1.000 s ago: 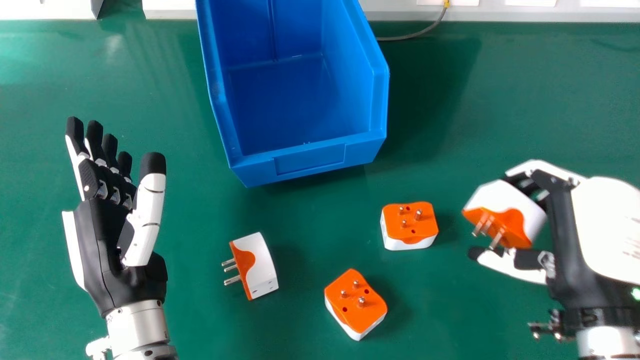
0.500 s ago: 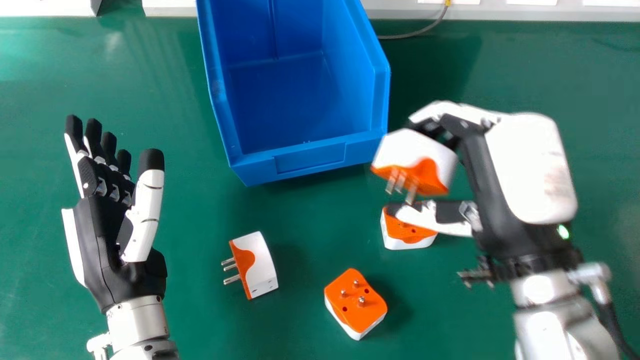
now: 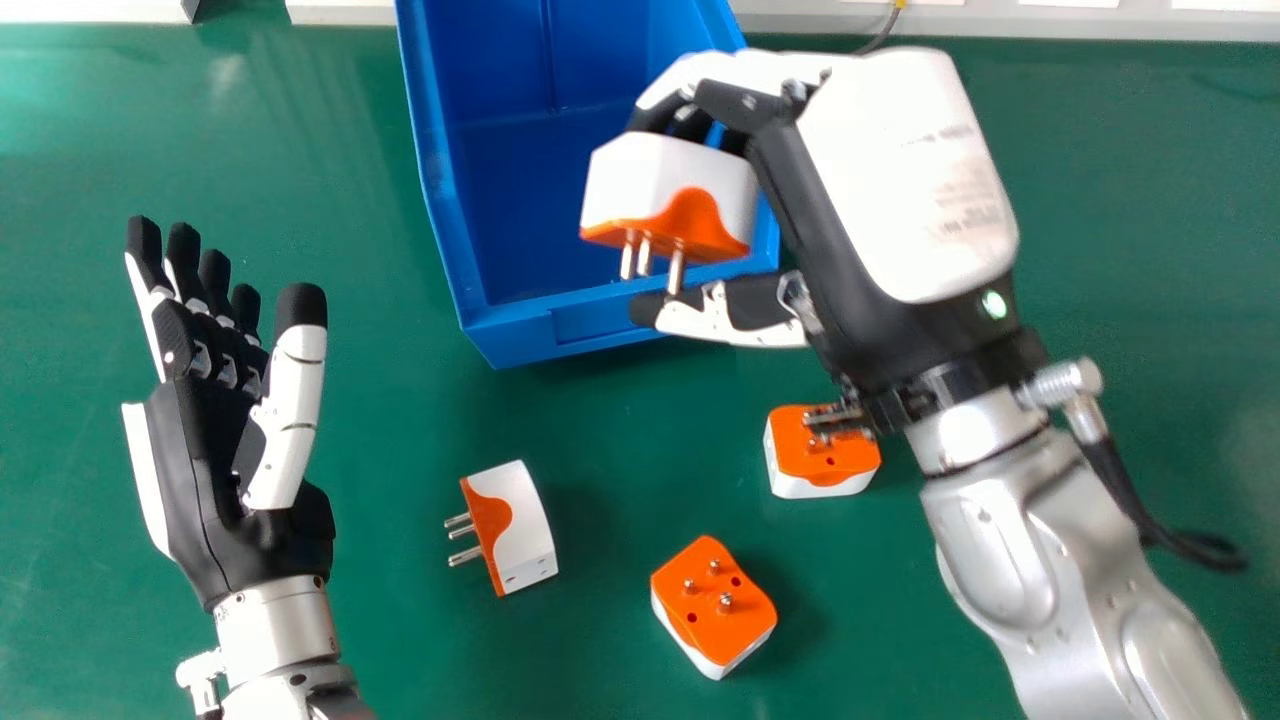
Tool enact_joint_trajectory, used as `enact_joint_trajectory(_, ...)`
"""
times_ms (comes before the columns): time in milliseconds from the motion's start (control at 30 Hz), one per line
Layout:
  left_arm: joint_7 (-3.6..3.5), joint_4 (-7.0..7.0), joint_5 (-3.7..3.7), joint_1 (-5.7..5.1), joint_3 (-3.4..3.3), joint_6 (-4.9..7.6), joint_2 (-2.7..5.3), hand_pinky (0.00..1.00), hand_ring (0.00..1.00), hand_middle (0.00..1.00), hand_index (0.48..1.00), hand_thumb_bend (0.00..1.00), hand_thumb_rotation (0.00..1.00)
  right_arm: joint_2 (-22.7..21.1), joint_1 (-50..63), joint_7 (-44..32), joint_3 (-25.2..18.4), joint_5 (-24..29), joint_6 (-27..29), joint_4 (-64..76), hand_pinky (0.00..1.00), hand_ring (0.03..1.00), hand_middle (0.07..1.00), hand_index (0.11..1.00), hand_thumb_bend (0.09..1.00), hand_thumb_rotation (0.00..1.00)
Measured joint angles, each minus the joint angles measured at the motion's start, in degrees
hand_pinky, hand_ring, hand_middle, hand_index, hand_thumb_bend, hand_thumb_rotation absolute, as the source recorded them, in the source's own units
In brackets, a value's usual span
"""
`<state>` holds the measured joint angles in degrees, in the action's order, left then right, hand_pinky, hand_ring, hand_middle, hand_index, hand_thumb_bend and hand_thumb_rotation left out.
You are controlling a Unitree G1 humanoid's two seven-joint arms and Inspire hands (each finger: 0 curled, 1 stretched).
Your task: Pick all objects and put in blue box
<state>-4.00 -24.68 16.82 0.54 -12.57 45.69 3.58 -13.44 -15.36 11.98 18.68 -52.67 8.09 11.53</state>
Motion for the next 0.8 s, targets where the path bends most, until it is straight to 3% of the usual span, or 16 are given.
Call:
enact_joint_trajectory(200,0.08,-0.23,-0.05,0.14,-0.08,0.15,0.01,1.0,1.0,1.0,1.0,0.63,0.39,0.9,-6.7,-0.7,0.9,-1.5,0.0,-4.4,0.34,0.44,0.494,0.496,0.506,0.0)
enact_joint_trajectory(367,-0.06,-0.54,-0.01,0.25,-0.12,0.21,0.0,1.0,1.0,1.0,1.0,0.64,0.39,1.0,-12.1,3.9,1.6,-4.1,0.6,-11.4,0.34,0.445,0.49,0.497,0.505,0.0)
enact_joint_trajectory(567,-0.28,-1.08,0.03,0.72,-0.19,0.29,0.0,1.0,1.0,1.0,1.0,0.64,0.39,0.2,-21.7,10.5,2.6,-6.4,1.5,-26.5,0.34,0.445,0.49,0.497,0.505,0.0)
enact_joint_trajectory(800,-0.48,-1.83,0.05,1.47,-0.86,0.5,-0.01,1.0,1.0,1.0,1.0,0.64,0.39,0.1,-33.4,17.4,6.8,-6.7,3.8,-49.1,0.34,0.444,0.491,0.5,0.504,0.0)
